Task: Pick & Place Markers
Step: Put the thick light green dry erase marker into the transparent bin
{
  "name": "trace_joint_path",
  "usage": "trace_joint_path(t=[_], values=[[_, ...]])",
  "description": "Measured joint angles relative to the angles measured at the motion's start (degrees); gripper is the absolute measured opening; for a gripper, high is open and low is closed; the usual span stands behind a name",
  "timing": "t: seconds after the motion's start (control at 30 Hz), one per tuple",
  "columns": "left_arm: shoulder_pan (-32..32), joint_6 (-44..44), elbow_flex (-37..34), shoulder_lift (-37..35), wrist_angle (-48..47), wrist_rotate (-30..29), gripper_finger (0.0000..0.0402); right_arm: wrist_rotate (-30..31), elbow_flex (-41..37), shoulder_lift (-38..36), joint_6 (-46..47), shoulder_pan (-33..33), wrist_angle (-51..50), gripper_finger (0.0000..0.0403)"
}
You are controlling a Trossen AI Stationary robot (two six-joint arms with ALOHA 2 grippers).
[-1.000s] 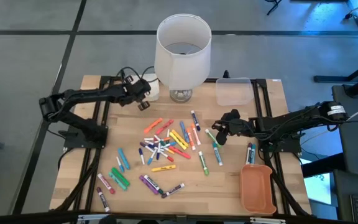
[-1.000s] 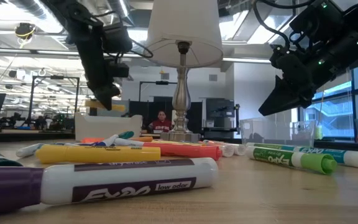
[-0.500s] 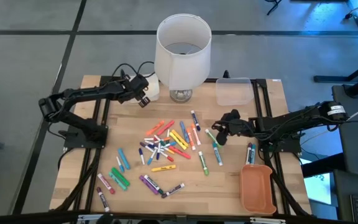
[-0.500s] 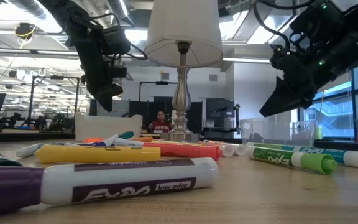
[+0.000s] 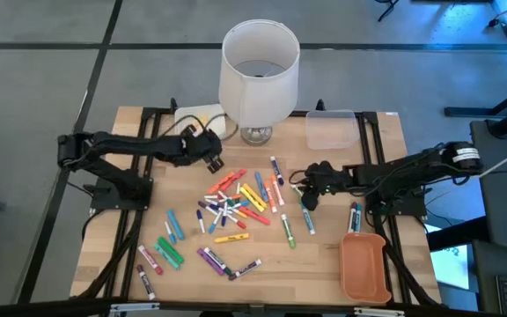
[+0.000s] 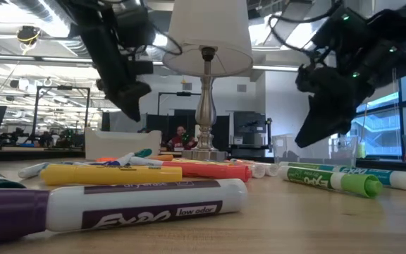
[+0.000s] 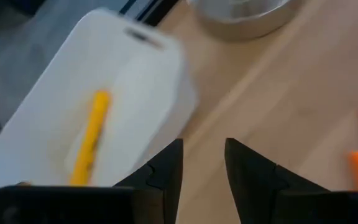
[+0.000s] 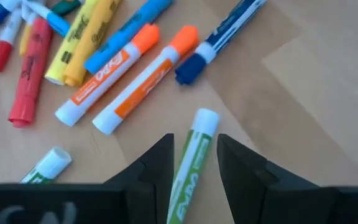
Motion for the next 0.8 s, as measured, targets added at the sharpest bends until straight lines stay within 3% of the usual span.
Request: trace_joint_path(t=[0.23, 0.37, 0.67, 0.8], values=[[-8.6, -3.1, 0.0, 1.0, 2.3, -4.5, 0.0113, 0.0, 7.6, 10.0, 4.9, 0.7, -13.4, 0.0123], [-12.2, -3.7, 0.0, 3.9, 2.2, -9.3, 0.0109, -1.6, 9.6, 12.8, 5.1, 0.5, -15.0, 0.0123], [-16.2, -8.3, 0.0, 12.2, 2.8, -14.4, 0.0097, -8.6, 12.0, 16.1, 0.5, -2.3, -19.0, 0.0121], [-16.2, -10.0, 0.0, 15.2, 3.0, -16.9, 0.0095, -10.2, 11.9, 16.3, -1.1, -3.9, -23.2, 0.0102]])
